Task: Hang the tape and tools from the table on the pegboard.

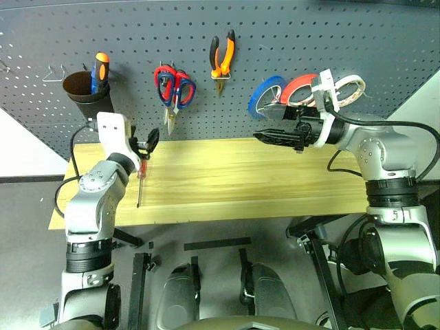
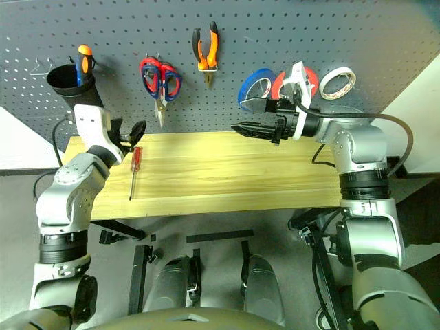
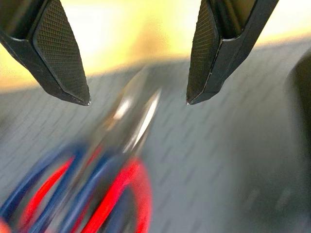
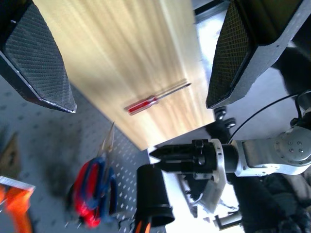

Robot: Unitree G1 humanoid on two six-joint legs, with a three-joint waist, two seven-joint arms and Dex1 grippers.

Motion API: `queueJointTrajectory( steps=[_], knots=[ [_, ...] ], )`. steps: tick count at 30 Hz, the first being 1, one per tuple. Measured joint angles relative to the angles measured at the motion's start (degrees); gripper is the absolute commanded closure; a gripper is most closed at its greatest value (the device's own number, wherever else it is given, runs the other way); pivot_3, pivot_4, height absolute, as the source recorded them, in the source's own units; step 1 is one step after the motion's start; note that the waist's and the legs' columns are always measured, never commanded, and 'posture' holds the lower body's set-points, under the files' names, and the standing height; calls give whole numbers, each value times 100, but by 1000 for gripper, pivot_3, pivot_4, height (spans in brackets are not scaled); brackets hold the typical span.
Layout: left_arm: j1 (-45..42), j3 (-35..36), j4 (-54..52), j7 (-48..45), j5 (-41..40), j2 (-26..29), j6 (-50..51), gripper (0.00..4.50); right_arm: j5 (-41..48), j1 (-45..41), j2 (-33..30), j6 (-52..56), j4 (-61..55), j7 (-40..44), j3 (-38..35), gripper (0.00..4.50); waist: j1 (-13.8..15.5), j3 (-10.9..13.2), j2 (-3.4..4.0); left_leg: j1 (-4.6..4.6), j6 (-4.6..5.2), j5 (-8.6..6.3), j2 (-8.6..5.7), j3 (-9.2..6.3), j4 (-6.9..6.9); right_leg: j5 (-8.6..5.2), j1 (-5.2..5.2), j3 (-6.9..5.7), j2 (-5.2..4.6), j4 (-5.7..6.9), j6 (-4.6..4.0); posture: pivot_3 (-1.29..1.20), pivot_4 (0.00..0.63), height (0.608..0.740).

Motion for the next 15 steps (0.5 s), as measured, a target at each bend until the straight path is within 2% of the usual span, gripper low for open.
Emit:
queueJointTrajectory(
  steps=[4,7,11,15],
  knots=[
    [199,124,146,297,114,265,1007,1203,-528,-37,343,7,246,-280,708,0,-25,-2,-2,11,0,0,0,-1,-2,-1,4,1,0,0,0,130,188,740],
    [82,276,634,513,222,308,1485,1203,-757,-301,630,56,719,-361,1055,0,-4,4,-1,10,0,0,0,-1,-2,-1,5,2,0,1,-1,137,218,740],
    [-344,273,1409,550,360,356,1520,1203,-974,-915,945,-125,1284,-385,1153,0,95,15,-5,11,1,-1,0,-2,-8,-1,4,1,1,1,-1,138,277,740],
    [-810,298,2156,545,467,470,1312,1203,-1263,-1066,1276,-568,1815,-363,1360,0,140,90,-5,20,1,-1,-1,-2,-19,-2,10,2,2,0,-3,139,315,740]
  ],
)
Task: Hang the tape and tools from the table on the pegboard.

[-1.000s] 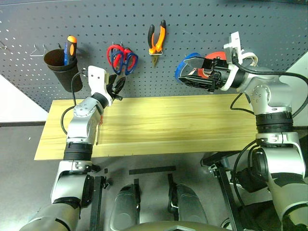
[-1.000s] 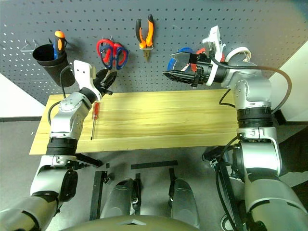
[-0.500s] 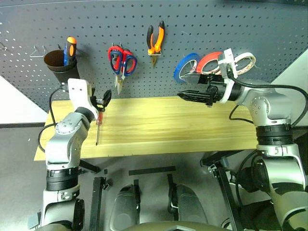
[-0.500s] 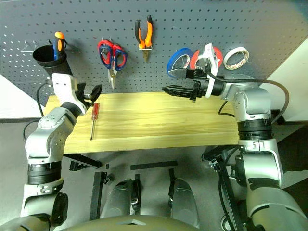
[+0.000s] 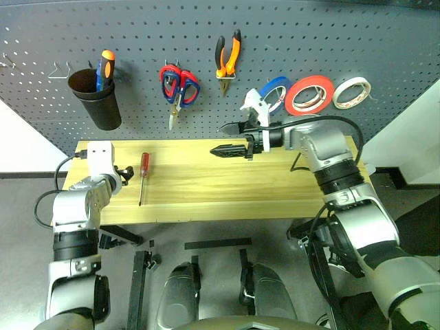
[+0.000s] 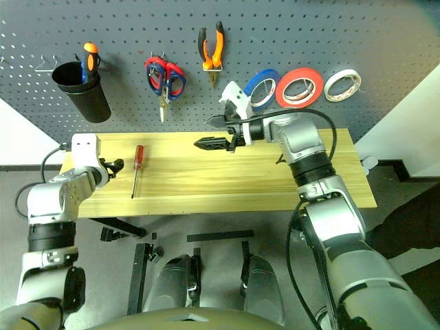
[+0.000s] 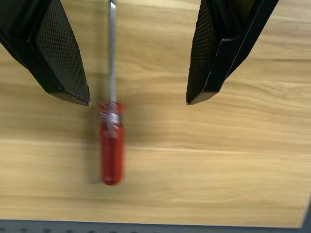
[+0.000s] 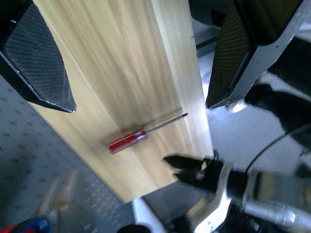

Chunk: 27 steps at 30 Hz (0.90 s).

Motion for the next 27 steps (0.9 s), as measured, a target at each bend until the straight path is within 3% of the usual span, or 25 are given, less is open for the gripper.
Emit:
queueJointTrajectory(
  steps=[11,22,25,27],
  knots=[
    [-1251,-126,2289,-276,263,47,-1179,1203,-581,-372,709,-1292,1240,-41,81,0,-22,463,10,-5,-1,1,0,12,-20,0,-27,4,0,8,0,135,404,740],
    [-2098,-161,3685,-324,382,-22,-1985,1203,-682,-465,922,-1585,1523,-164,-48,0,-21,721,27,-11,-1,1,-1,16,-23,0,-35,3,-3,8,1,126,426,740],
    [-2204,-160,3896,-293,392,-49,-2140,1805,-698,-466,896,-1566,1523,-154,-63,0,-26,729,28,-11,-1,1,-1,17,-24,0,-35,4,-3,8,1,118,428,740],
    [-2225,-160,3947,-276,395,-62,-2191,2476,-706,-466,876,-1540,1522,-130,-70,0,-28,729,28,-11,-1,1,-1,18,-24,0,-35,4,-3,8,1,117,429,740]
  ],
)
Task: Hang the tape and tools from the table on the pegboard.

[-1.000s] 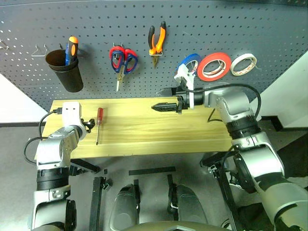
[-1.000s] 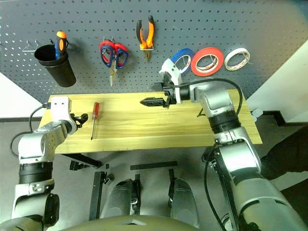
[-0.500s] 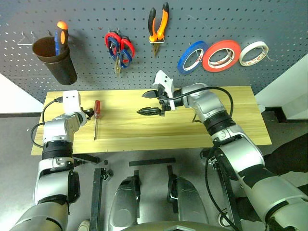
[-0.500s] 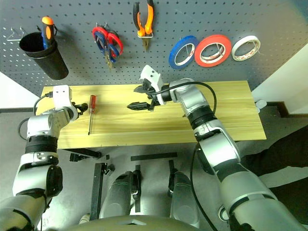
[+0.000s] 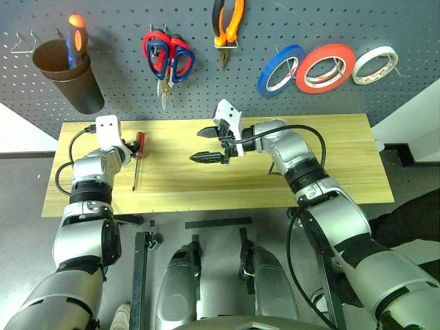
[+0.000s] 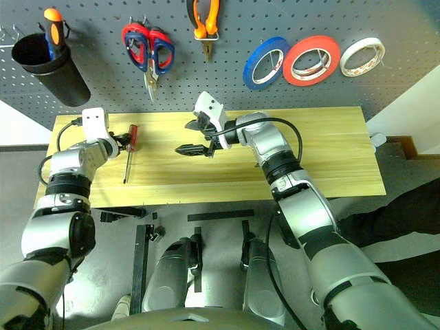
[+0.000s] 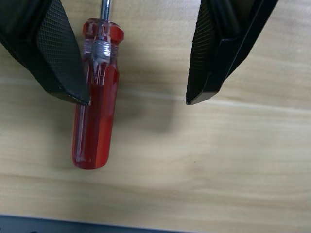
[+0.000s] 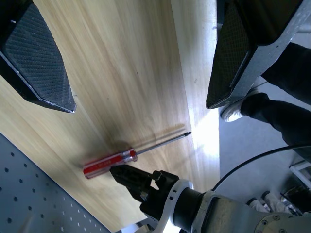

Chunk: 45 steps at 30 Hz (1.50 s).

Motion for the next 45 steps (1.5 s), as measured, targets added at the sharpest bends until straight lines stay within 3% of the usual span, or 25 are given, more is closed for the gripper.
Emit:
queueJointTrajectory(
  steps=[4,13,16,25,34,39,42,45],
  knots=[
    [70,-21,-229,-61,-8,-106,65,3756,-5,2,-85,76,-23,91,-5,0,-5,10,5,1,0,0,1,1,-1,0,-1,1,0,0,0,114,427,740],
    [140,-29,-348,-82,-2,-141,-33,3756,-9,61,-188,176,-236,195,-5,0,-4,40,9,1,0,0,1,2,-3,0,-2,1,0,-2,1,101,422,740],
    [151,-40,-411,-91,8,-152,1,3199,-13,132,-245,173,-281,195,-11,0,-4,41,8,1,0,0,1,2,-4,-1,-2,1,-1,-2,1,98,417,740],
    [266,-24,-742,44,4,-234,4,188,-22,263,-281,174,-474,194,-10,0,-11,78,1,-1,-1,0,2,4,-8,-1,-6,0,-1,-5,1,93,401,740],
    [155,34,-359,-7,-65,-238,-57,188,-20,266,-339,186,-490,194,-10,0,-9,85,-4,-3,-1,0,2,6,-8,-1,-6,-1,-1,-9,3,85,393,740],
    [-272,143,665,110,-79,-364,-597,188,-21,270,-380,231,-497,180,-10,0,1,85,-4,-3,-1,0,2,7,-7,-2,-5,-1,-2,-9,3,80,398,740],
    [-453,139,1045,159,-59,-390,-847,719,-21,270,-397,289,-497,173,-10,0,-11,85,-4,-3,-1,0,2,9,-8,-2,-5,-1,-3,-9,3,80,399,740],
    [-541,125,1238,305,-5,-411,-950,1747,-21,270,-409,302,-497,163,-10,0,-14,85,-3,-3,-1,0,2,9,-9,-2,-6,-1,-3,-9,4,80,394,740]
  ],
)
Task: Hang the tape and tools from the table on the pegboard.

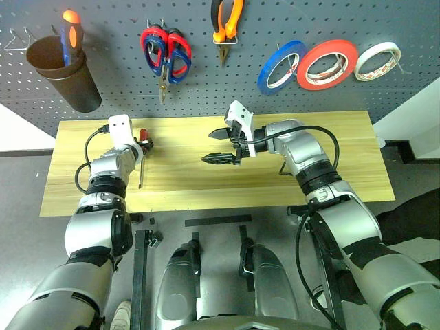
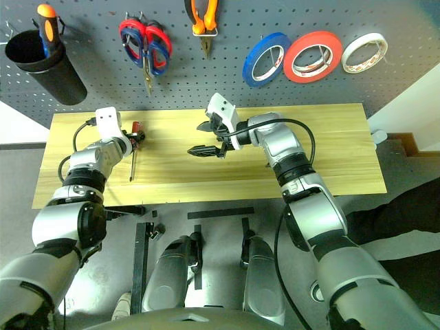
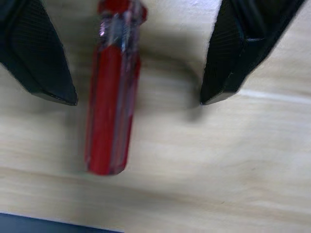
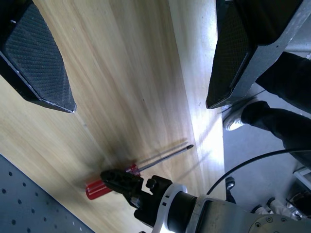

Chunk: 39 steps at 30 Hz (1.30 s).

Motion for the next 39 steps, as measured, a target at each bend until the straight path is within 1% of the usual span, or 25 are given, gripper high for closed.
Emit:
queueJointTrajectory(
  steps=[5,6,8,11,13,15,16,18,19,20,22,24,27,29,31,35,37,39],
  knots=[
    [-20,18,-72,243,18,-21,194,3376,1,0,-19,2,0,-21,-2,0,-1,0,0,0,0,0,0,0,1,0,0,0,0,0,0,90,376,740],
    [-16,17,-136,273,13,-28,291,3591,1,-1,-18,2,3,-24,-2,0,0,0,0,1,0,0,0,0,1,0,0,0,0,1,0,91,372,740],
    [40,18,-341,324,-7,-46,491,3589,2,-8,-18,-2,30,-24,-6,0,1,0,0,0,0,0,0,1,1,0,1,0,0,0,0,91,358,740],
    [316,23,-968,307,-89,-84,910,3589,1,-42,-28,-62,129,-19,-17,0,2,-2,1,0,0,0,0,2,0,0,1,0,-1,0,1,95,327,740],
    [665,1,-1661,146,-187,-136,1213,3589,0,-95,-41,-118,214,3,-23,0,-8,-3,0,0,-1,1,0,2,0,0,0,0,-1,0,1,100,303,740],
    [1200,-141,-2583,-145,-278,-202,1481,3589,7,-179,-88,-124,233,78,-70,0,-5,-6,-2,-3,-2,1,0,2,0,0,0,-1,-1,-2,1,105,280,740],
    [1253,-157,-2676,-168,-286,-209,1488,3589,10,-188,-96,-125,232,89,-78,0,-5,-6,-3,-3,-2,1,0,2,0,0,0,-1,-1,-2,1,111,253,740],
    [1491,-271,-3110,-328,-318,-229,1618,3589,18,-293,-202,-124,228,150,-162,0,27,-8,-7,-14,-9,5,1,-7,4,0,-2,-9,-1,-5,1,119,235,740],
    [2387,-331,-4815,-822,-574,-77,1619,3589,162,-262,-339,-6,-31,380,-226,0,-5,-24,-21,-37,-10,5,2,-6,3,2,-19,-6,-3,-14,1,121,229,740],
    [2924,-337,-5785,-1198,-801,186,1711,3589,292,-252,-508,158,-300,504,-322,0,3,-39,-33,-72,-10,5,3,-10,1,2,-55,-10,-2,-12,1,132,209,740],
    [3416,-277,-6685,-1610,-1041,533,1843,3589,463,-224,-705,361,-642,612,-522,0,34,-81,-32,-109,-13,7,3,-13,-1,2,-100,-15,-2,-2,0,141,191,740],
    [3686,-133,-7430,-2073,-1410,724,1815,3589,694,-202,-748,637,-948,654,-712,0,57,-155,-37,-124,-14,8,3,-21,2,2,-102,-27,-1,-8,0,143,179,740],
    [3563,253,-8126,-2477,-2127,755,1767,3589,1044,-203,-750,1024,-1396,680,-905,0,109,-296,-51,-129,-14,8,1,-20,15,3,-94,-26,-2,-17,1,148,158,740],
    [3450,573,-8309,-2607,-2532,804,1750,3589,1230,-197,-811,1223,-1661,682,-995,0,149,-376,-57,-125,-14,8,0,-20,17,3,-90,-26,-2,-15,1,150,145,740],
    [3309,882,-8425,-2746,-2896,964,1674,3589,1389,-188,-949,1383,-1902,668,-1123,0,167,-452,-59,-125,-15,10,0,-22,17,3,-91,-26,-1,-12,0,149,136,740],
    [2804,1210,-8403,-2783,-3396,1072,1530,3589,1566,-159,-1022,1557,-2099,597,-1207,0,173,-622,-69,-120,-15,10,-2,-24,17,3,-81,-28,1,-14,0,142,114,740],
    [2405,1240,-8215,-2785,-3447,1114,1335,3589,1606,-157,-1024,1575,-2156,564,-1211,0,174,-672,-86,-117,-17,11,-2,-25,18,4,-79,-28,1,-10,0,136,100,740],
    [1828,1238,-7759,-2787,-3345,1315,1063,3589,1710,-159,-1011,1617,-2262,515,-1226,0,172,-705,-103,-115,-22,18,-1,-29,18,5,-78,-29,6,-7,-2,131,90,740]
  ],
)
